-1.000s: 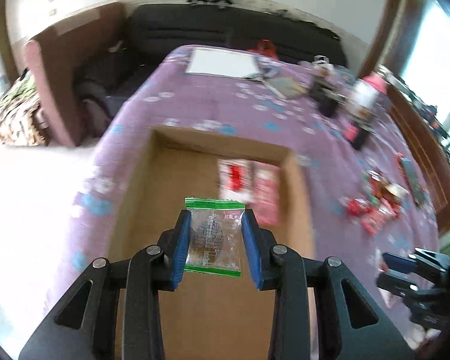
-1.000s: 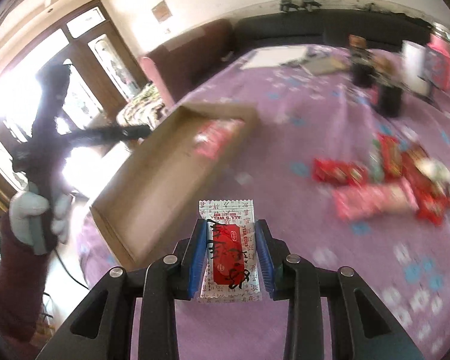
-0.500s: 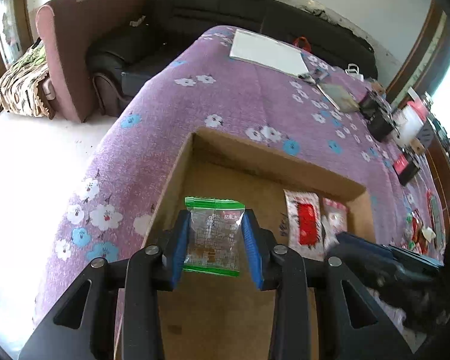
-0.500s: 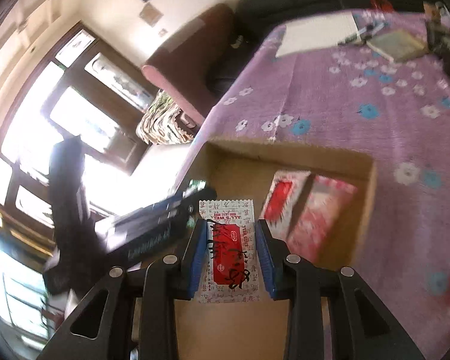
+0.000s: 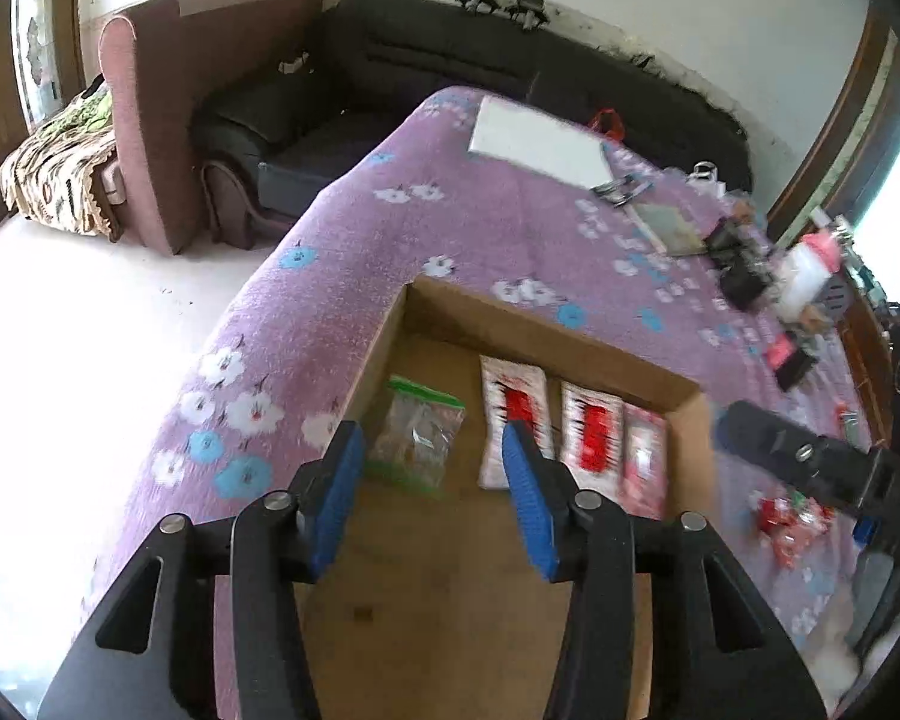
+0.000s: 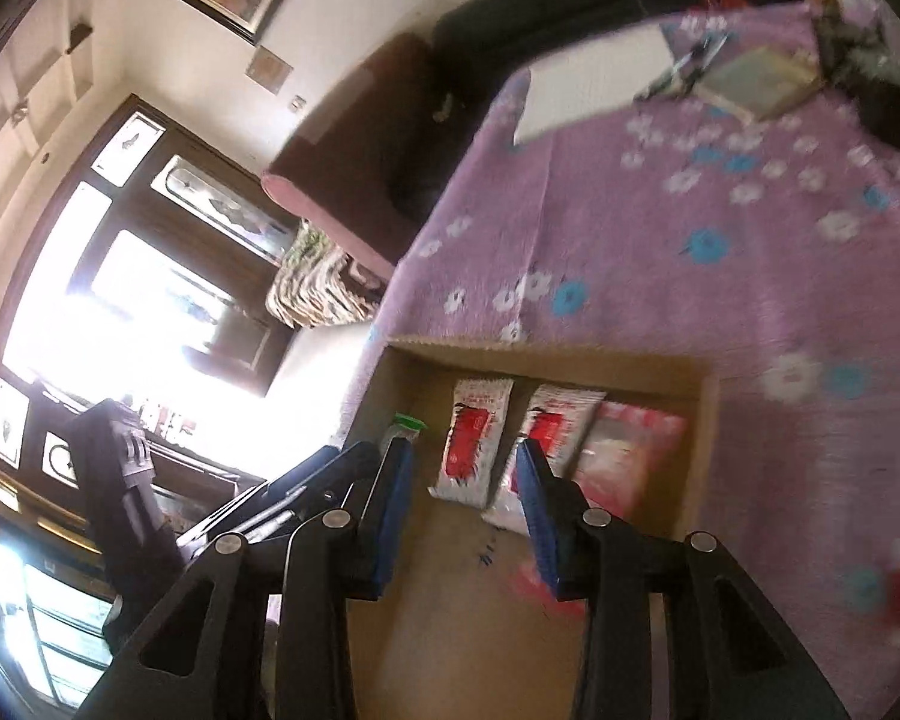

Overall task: Organize snacks
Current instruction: 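Carry both packs over the cardboard box and open both grippers, then reach into the pile and grasp a pink candy bag with the right gripper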

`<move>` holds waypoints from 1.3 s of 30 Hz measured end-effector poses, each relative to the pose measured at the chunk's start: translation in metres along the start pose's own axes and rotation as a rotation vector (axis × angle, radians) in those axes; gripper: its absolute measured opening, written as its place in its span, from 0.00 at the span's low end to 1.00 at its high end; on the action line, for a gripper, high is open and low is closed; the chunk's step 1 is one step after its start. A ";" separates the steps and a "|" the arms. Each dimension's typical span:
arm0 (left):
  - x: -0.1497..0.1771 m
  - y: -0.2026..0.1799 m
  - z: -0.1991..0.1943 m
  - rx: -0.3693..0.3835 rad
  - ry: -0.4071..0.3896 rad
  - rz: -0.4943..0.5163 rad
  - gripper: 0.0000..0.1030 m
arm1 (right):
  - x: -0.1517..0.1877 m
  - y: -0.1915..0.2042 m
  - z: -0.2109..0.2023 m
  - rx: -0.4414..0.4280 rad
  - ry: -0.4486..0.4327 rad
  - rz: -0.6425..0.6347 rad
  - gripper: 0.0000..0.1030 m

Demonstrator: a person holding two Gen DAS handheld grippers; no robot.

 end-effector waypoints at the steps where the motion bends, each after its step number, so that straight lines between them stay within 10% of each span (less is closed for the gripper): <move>1: 0.004 -0.004 -0.011 0.008 -0.010 0.001 0.45 | 0.001 -0.007 -0.022 0.008 -0.029 -0.017 0.37; 11: 0.080 -0.080 -0.089 0.255 -0.062 0.025 0.65 | 0.027 -0.130 -0.143 0.331 -0.127 0.006 0.39; 20: 0.114 -0.120 -0.102 0.277 -0.067 0.024 0.65 | 0.034 -0.141 -0.121 0.357 -0.119 -0.028 0.38; 26: 0.121 -0.125 -0.111 0.266 -0.091 0.011 0.65 | 0.028 -0.136 -0.079 0.420 -0.080 -0.038 0.15; 32: 0.130 -0.128 -0.115 0.263 -0.111 0.047 0.65 | 0.074 -0.113 -0.080 0.143 0.168 -0.080 0.15; 39: 0.135 -0.132 -0.106 0.304 -0.103 0.043 0.65 | 0.084 -0.139 -0.169 0.256 -0.071 -0.019 0.37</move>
Point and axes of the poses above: each gripper's, at about its wrist camera, not at the fingertips, and z roughly the way its jaws point, y to its left, x to its underside, the point moved 3 cm from there along z, roughly the way its jaws point, and after that the axes turned 7 degrees about z, right-handed, at the moved point
